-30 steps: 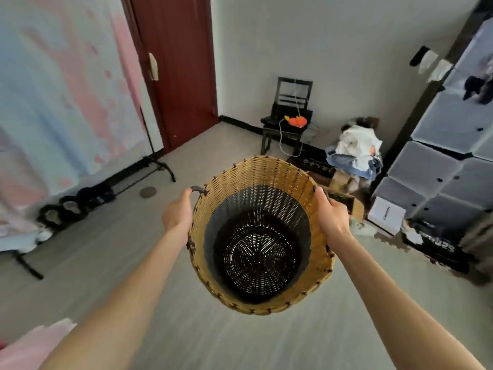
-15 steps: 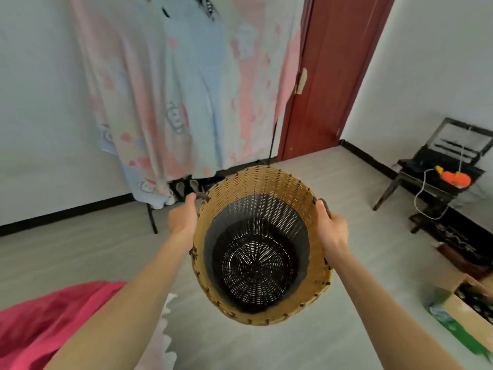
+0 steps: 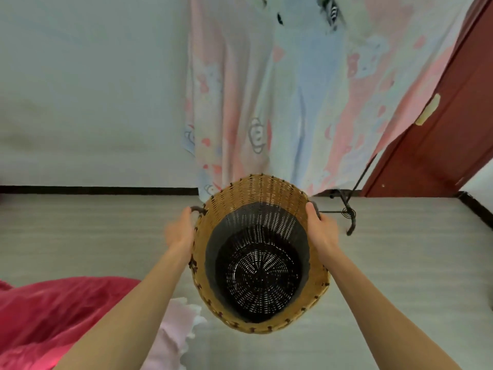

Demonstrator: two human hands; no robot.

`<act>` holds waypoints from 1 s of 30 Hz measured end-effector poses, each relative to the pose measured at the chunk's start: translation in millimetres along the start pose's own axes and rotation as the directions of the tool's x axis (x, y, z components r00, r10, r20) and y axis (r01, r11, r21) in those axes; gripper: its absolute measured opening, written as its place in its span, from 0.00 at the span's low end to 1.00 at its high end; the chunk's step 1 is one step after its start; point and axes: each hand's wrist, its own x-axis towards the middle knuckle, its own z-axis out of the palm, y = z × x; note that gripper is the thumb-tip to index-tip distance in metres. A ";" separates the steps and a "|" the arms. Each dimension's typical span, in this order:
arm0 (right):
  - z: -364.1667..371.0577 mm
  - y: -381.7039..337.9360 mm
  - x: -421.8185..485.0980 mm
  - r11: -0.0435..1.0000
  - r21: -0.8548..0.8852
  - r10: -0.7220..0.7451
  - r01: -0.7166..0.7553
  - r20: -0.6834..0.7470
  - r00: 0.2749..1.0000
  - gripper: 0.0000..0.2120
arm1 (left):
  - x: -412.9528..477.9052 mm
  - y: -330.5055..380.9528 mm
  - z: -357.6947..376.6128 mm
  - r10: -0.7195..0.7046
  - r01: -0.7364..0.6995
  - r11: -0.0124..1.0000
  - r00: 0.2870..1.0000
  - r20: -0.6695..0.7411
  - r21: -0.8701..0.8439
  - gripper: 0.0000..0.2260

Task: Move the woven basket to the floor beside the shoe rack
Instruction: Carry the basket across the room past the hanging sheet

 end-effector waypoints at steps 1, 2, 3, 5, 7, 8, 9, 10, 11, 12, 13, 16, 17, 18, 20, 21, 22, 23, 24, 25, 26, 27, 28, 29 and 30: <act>10.5 -7.5 8.8 1.000 -0.012 -0.001 0.001 0.036 0.999 0.26 | 10.0 2.1 -3.9 -0.002 0.002 1.000 1.000 -0.008 -0.012 0.13; 25.3 -18.5 20.5 1.000 -0.002 -0.016 0.017 0.079 0.997 0.27 | 25.5 6.0 -8.6 0.006 -0.006 1.000 1.000 -0.031 -0.012 0.12; 39.0 -26.9 30.5 0.999 0.004 -0.036 0.035 0.108 0.994 0.27 | 39.0 9.2 -12.5 0.020 -0.020 1.000 0.998 -0.056 0.010 0.11; 67.8 -43.8 47.8 0.998 -0.002 -0.062 0.063 0.150 0.987 0.27 | 65.7 17.5 -19.7 0.013 -0.007 0.999 0.993 -0.118 0.052 0.13; 103.0 -59.1 66.7 0.997 -0.005 -0.075 0.077 0.200 0.977 0.26 | 98.5 25.8 -26.0 -0.022 0.026 1.000 0.982 -0.187 0.017 0.14; 119.7 -63.3 76.3 0.996 -0.005 -0.083 0.086 0.214 0.973 0.25 | 114.2 28.7 -30.1 -0.054 0.051 0.999 0.972 -0.228 -0.019 0.16; 143.9 -73.5 90.1 0.996 -0.010 -0.082 0.086 0.223 0.971 0.25 | 136.0 36.0 -34.7 -0.084 0.068 0.995 0.964 -0.254 -0.070 0.19; 152.3 -74.6 95.4 0.998 -0.013 -0.063 0.068 0.227 0.972 0.25 | 143.5 37.1 -36.9 -0.101 0.077 0.992 0.961 -0.259 -0.103 0.20; 172.1 -84.5 105.6 0.997 -0.004 -0.069 0.072 0.237 0.969 0.25 | 162.1 43.6 -41.5 -0.103 0.075 0.991 0.960 -0.260 -0.115 0.20; 185.6 -91.4 112.1 0.997 0.004 -0.075 0.076 0.246 0.966 0.25 | 176.2 47.2 -45.3 -0.098 0.071 0.991 0.959 -0.266 -0.112 0.20; 203.9 -101.6 119.2 0.996 -0.002 -0.081 0.084 0.260 0.962 0.26 | 193.3 53.0 -51.6 -0.099 0.076 0.993 0.956 -0.276 -0.092 0.19; 263.2 -133.6 142.4 0.995 -0.040 -0.080 0.095 0.297 0.952 0.26 | 249.4 69.0 -72.6 -0.126 0.101 0.990 0.946 -0.298 -0.097 0.17; 275.3 -141.9 146.6 0.992 -0.059 -0.089 0.111 0.295 0.951 0.26 | 259.4 73.4 -77.3 -0.152 0.121 0.986 0.938 -0.311 -0.116 0.18; 289.4 -150.1 151.1 0.990 -0.063 -0.099 0.123 0.302 0.948 0.26 | 271.9 77.9 -82.2 -0.175 0.132 0.980 0.929 -0.325 -0.150 0.19; 325.9 -164.0 164.8 0.990 -0.040 -0.116 0.136 0.328 0.937 0.25 | 307.4 87.7 -94.8 -0.214 0.150 0.967 0.916 -0.340 -0.205 0.21; 342.1 -170.0 171.4 0.990 -0.038 -0.112 0.133 0.340 0.934 0.25 | 323.9 92.0 -99.3 -0.223 0.155 0.965 0.909 -0.353 -0.210 0.22; 356.8 -175.5 177.4 0.991 -0.046 -0.102 0.125 0.349 0.932 0.25 | 339.9 93.9 -102.9 -0.229 0.157 0.964 0.901 -0.369 -0.214 0.26; 370.9 -180.3 183.4 0.991 -0.061 -0.089 0.118 0.355 0.931 0.26 | 354.5 96.4 -106.0 -0.240 0.165 0.961 0.893 -0.381 -0.221 0.29; 384.6 -184.0 190.5 0.990 -0.074 -0.082 0.116 0.362 0.929 0.27 | 369.7 98.8 -109.6 -0.244 0.166 0.960 0.889 -0.388 -0.224 0.31; 395.9 -187.6 196.6 0.990 -0.087 -0.072 0.112 0.365 0.928 0.27 | 380.8 102.3 -112.2 -0.245 0.165 0.960 0.887 -0.391 -0.227 0.31; 408.7 -191.3 204.6 0.990 -0.093 -0.067 0.109 0.367 0.928 0.27 | 393.8 106.2 -115.2 -0.247 0.165 0.959 0.886 -0.392 -0.231 0.31; 422.6 -196.3 213.1 0.990 -0.094 -0.067 0.110 0.376 0.924 0.27 | 407.3 111.5 -117.2 -0.249 0.165 0.958 0.884 -0.396 -0.233 0.32; 435.3 -200.6 221.5 0.989 -0.096 -0.071 0.116 0.386 0.920 0.26 | 420.1 115.2 -118.6 -0.248 0.167 0.959 0.883 -0.399 -0.227 0.32; 448.7 -204.6 230.9 0.987 -0.103 -0.073 0.125 0.404 0.912 0.25 | 433.2 118.9 -119.6 -0.258 0.175 0.957 0.878 -0.402 -0.231 0.32; 465.0 -209.2 241.5 0.985 -0.115 -0.068 0.127 0.417 0.906 0.25 | 450.3 121.3 -121.1 -0.267 0.181 0.955 0.871 -0.412 -0.236 0.32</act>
